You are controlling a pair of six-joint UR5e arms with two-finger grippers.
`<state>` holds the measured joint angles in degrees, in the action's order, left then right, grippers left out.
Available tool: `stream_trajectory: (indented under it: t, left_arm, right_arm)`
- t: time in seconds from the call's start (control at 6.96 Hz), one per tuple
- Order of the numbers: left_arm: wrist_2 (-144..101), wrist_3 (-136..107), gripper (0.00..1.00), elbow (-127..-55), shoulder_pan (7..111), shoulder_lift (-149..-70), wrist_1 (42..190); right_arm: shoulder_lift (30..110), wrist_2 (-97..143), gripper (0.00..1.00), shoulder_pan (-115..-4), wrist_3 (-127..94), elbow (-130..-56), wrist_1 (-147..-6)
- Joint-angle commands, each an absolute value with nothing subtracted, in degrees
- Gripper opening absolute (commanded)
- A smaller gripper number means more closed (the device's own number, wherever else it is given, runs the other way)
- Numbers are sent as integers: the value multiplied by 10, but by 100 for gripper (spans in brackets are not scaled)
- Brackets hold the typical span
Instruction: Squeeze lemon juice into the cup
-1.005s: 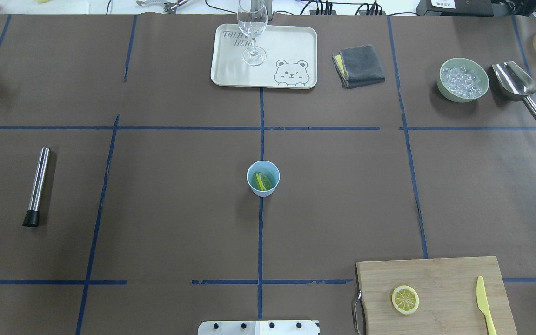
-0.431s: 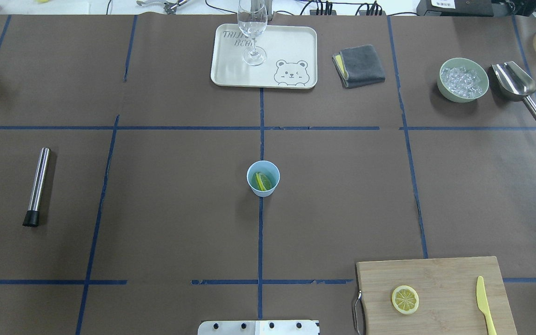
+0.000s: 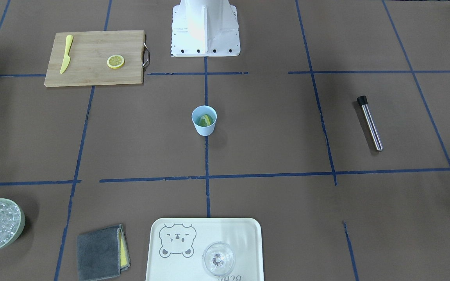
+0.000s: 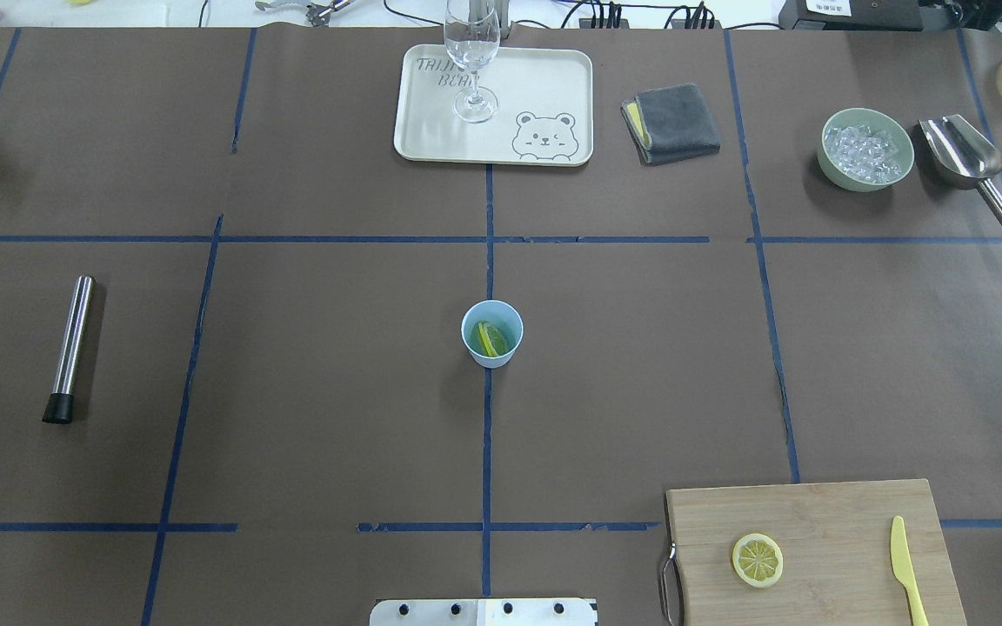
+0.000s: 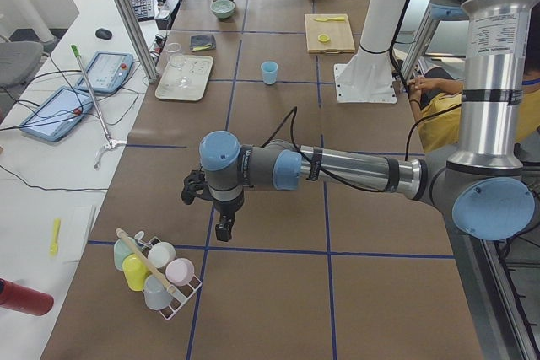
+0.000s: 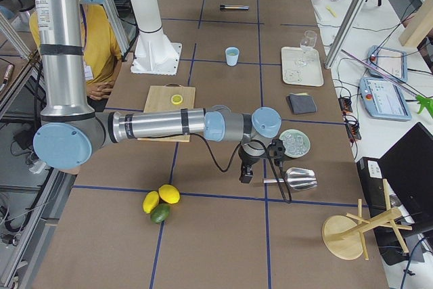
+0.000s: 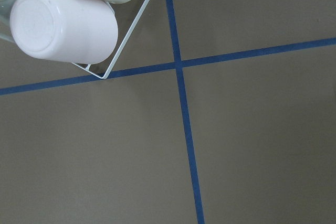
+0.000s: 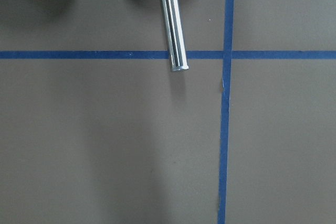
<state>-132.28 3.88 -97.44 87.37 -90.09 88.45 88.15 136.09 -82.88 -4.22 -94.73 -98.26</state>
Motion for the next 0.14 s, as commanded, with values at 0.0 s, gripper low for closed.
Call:
stream_trajectory:
  t: [0.0]
  left_arm:
    - [-1323, 38, 100, -959, 873, -927, 886]
  right_arm:
    - [879, 1361, 100, -829, -44, -947, -983]
